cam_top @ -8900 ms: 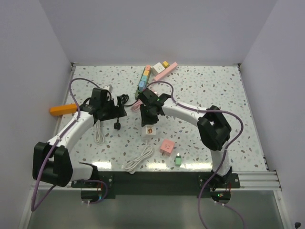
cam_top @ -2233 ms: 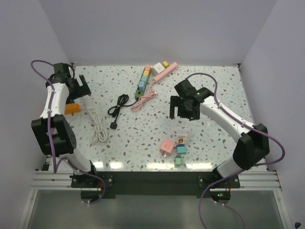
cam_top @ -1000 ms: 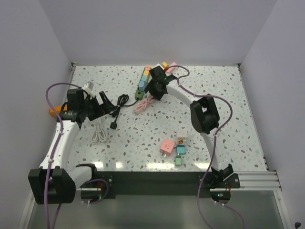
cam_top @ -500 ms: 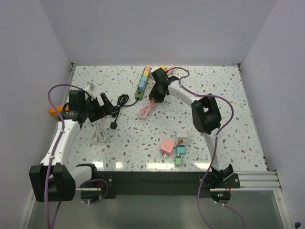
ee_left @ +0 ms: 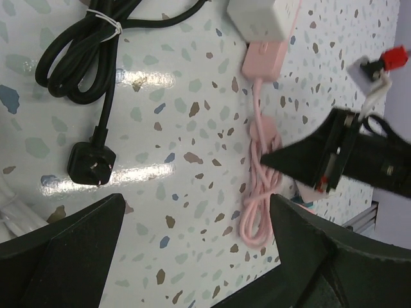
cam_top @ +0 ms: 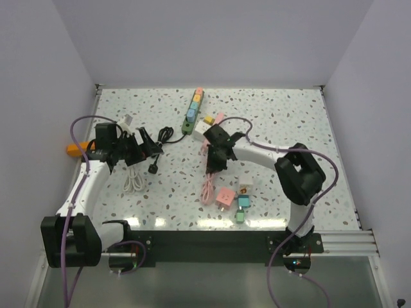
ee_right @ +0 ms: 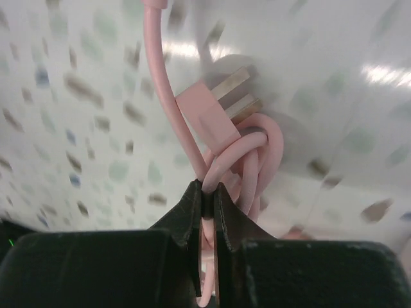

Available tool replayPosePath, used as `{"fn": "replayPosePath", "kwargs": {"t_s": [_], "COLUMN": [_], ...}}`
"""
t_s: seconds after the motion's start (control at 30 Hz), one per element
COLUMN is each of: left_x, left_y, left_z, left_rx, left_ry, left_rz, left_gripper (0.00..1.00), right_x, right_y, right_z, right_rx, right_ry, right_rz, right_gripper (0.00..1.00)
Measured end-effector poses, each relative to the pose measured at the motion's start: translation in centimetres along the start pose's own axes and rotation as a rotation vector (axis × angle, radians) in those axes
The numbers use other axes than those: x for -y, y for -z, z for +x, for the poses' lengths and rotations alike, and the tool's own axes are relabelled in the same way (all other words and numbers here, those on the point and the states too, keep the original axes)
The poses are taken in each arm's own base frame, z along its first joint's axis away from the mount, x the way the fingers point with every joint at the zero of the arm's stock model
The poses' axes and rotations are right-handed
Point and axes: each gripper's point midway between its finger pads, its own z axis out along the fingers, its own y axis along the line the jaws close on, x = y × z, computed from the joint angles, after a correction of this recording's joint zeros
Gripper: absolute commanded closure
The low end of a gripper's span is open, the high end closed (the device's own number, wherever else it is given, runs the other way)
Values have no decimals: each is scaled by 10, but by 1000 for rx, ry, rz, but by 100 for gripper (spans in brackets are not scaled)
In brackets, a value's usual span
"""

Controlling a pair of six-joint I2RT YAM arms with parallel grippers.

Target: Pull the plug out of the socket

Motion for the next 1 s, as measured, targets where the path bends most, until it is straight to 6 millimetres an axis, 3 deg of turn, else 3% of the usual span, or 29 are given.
{"fn": "replayPosePath", "kwargs": {"t_s": [0.2, 0.3, 0.37, 0.43, 0.57, 0.77, 0.87, 1.0], "left_x": [-6, -8, -10, -14, -22, -38, -43, -40], "left_y": [-10, -13, -15, -18, -20, -15, -4, 12], "left_z": [6, 8, 9, 15, 25, 17, 3, -20], "left_rx": [-47, -57, -62, -74, -95, -35, 34, 135], "left_ry": [12, 3, -2, -2, 3, 9, 22, 33], "left_rz": [-1, -1, -1, -4, -24, -140, -214, -272], "left_gripper": [0, 0, 0, 1, 0, 0, 0, 0], "right_x": [-36, -47, -46, -42, -44, -111, -149, -154], "right_y": [33, 51, 64, 75, 93, 126, 120, 81], "right_z": [158, 215, 234, 236, 208, 131, 100, 87], "right_rx": [-235, -333, -367, -359, -264, -36, 54, 71], "right_ry": [260, 343, 368, 377, 368, 378, 431, 493], "right_rz": [-84, -118, -117, -102, -72, -155, -148, -22], "right_gripper": [98, 63, 45, 34, 22, 17, 15, 14]}}
